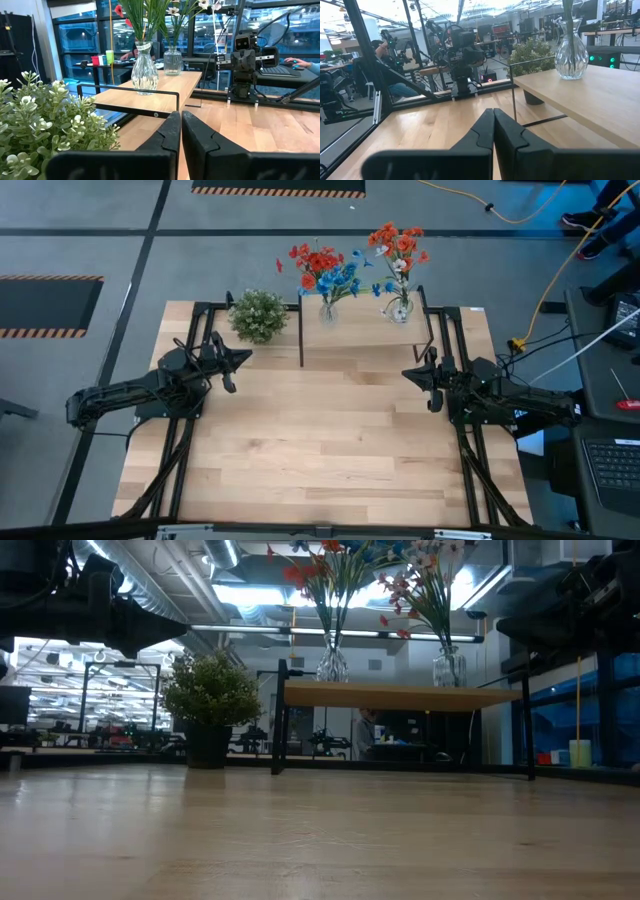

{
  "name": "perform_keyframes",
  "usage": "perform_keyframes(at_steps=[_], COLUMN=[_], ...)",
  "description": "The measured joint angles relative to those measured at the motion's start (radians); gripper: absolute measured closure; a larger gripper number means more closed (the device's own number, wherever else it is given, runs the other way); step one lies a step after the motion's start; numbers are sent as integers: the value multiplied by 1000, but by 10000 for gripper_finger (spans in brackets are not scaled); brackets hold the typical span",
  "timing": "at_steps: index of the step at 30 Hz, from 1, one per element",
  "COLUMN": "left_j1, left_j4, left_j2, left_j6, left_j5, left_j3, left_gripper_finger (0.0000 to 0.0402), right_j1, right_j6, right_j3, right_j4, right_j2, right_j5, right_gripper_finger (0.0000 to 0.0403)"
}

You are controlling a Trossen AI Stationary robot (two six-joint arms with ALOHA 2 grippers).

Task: Pick and place flowers into a vace then onto a shelf
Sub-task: Return to Home Position

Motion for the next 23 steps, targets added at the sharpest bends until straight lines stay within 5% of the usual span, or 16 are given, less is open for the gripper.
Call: perform_keyframes(at_steps=[23], left_j1=[0], left_j4=[0], left_j2=[0], left_j6=[0], left_j5=[0], left_j3=[0], left_gripper_finger=[392], right_j1=[0], right_j6=[0], right_j3=[0], right_j4=[0], right_j2=[0], right_j5=[0], right_gripper_finger=[395])
